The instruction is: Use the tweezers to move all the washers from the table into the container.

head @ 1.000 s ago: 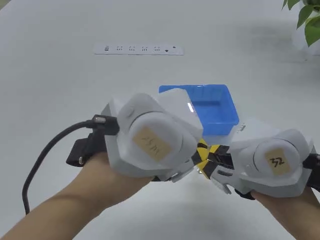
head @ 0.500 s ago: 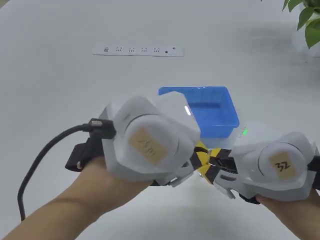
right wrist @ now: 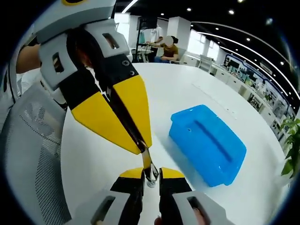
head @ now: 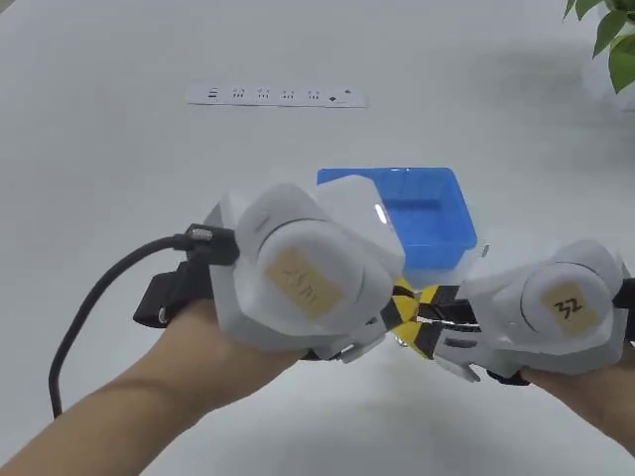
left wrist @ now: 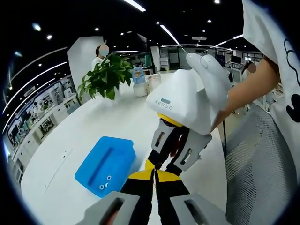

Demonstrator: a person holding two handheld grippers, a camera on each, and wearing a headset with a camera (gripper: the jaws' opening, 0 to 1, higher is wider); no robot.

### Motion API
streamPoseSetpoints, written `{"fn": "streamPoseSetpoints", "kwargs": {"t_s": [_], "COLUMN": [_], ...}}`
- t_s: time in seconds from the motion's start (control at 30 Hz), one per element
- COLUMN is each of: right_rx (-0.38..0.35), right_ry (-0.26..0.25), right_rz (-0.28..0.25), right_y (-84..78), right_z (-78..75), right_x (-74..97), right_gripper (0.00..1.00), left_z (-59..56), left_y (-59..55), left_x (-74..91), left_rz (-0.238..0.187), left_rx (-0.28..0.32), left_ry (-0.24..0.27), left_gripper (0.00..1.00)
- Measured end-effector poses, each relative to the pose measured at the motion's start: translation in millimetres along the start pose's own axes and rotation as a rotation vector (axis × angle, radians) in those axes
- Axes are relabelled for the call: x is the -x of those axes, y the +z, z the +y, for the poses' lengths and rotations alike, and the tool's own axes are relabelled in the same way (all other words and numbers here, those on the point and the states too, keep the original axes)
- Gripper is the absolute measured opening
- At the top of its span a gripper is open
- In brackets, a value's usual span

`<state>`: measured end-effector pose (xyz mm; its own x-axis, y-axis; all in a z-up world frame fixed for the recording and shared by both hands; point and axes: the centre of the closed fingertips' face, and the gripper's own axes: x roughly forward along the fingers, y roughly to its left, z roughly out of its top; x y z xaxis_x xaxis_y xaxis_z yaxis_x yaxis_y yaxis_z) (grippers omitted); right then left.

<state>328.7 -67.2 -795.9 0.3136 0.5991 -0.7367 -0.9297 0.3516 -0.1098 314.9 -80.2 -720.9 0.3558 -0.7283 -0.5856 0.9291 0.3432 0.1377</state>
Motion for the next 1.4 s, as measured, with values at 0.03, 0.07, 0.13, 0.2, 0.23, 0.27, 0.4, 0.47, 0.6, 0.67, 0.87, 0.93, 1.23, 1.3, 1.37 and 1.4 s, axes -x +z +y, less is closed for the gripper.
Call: {"fn": "streamPoseSetpoints", "kwargs": {"t_s": [0.03, 0.07, 0.13, 0.2, 0.23, 0.27, 0.4, 0.47, 0.6, 0.67, 0.87, 0.93, 1.23, 1.3, 1.37, 1.4], "right_rx": [0.027, 0.036, 0.035, 0.049, 0.05, 0.053, 0.061, 0.052, 0.063, 0.064, 0.059, 0.07, 0.075, 0.076, 0.072, 0.064], "right_ry": [0.001, 0.002, -0.005, -0.001, -0.001, -0.003, -0.019, -0.022, -0.05, -0.062, -0.102, -0.114, -0.159, -0.167, -0.173, -0.176], "right_rz": [0.013, 0.022, 0.029, 0.018, 0.023, 0.025, 0.026, 0.021, 0.005, -0.008, -0.046, -0.053, -0.096, -0.1, -0.105, -0.107], "right_y": [-3.3, -6.0, -10.3, -9.1, -9.5, -9.7, -8.5, -6.3, 4.9, 11.5, 30.1, 34.1, 58.4, 61.7, 63.9, 64.0], "right_z": [0.5, 0.8, -0.3, 0.2, 0.2, 0.4, -1.9, -2.9, -10.6, -16.0, -33.9, -38.1, -67.6, -73.1, -78.3, -81.8], "right_x": [-1.3, -2.1, -4.2, -3.9, -3.3, -3.1, 1.6, 4.6, 13.5, 17.3, 25.3, 25.9, 24.4, 22.5, 20.0, 17.3], "right_gripper": [0.08, 0.09, 0.07, 0.06, 0.05, 0.05, 0.05, 0.05, 0.05, 0.05, 0.05, 0.05, 0.05, 0.05, 0.05, 0.05], "left_z": [-0.2, -0.3, -0.8, -0.5, -0.6, -1.1, -1.9, -1.0, 5.2, 9.8, 26.4, 31.3, 59.7, 68.6, 74.8, 77.2], "left_y": [0.1, 0.6, 1.2, 1.9, 2.1, 2.4, 5.3, 9.5, 21.8, 28.4, 44.1, 47.2, 60.4, 61.3, 61.3, 60.7], "left_x": [-0.1, -0.4, -0.9, -1.3, -1.3, -1.4, -0.3, 1.8, 8.3, 11.5, 19.4, 21.1, 24.5, 23.5, 21.0, 19.2], "left_rz": [0.0, 0.0, 0.0, 0.003, 0.005, 0.007, 0.006, 0.002, -0.017, -0.026, -0.057, -0.063, -0.086, -0.088, -0.091, -0.09], "left_rx": [-0.001, -0.002, -0.004, -0.009, -0.013, -0.015, -0.026, -0.03, -0.049, -0.059, -0.073, -0.08, -0.099, -0.1, -0.094, -0.092], "left_ry": [0.0, -0.001, -0.004, -0.003, -0.004, -0.006, -0.007, -0.005, 0.005, 0.013, 0.044, 0.055, 0.11, 0.12, 0.124, 0.127], "left_gripper": [0.0, 0.0, 0.0, 0.0, 0.0, 0.0, 0.0, 0.0, 0.0, 0.0, 0.0, 0.0, 0.0, 0.0, 0.0, 0.0]}}
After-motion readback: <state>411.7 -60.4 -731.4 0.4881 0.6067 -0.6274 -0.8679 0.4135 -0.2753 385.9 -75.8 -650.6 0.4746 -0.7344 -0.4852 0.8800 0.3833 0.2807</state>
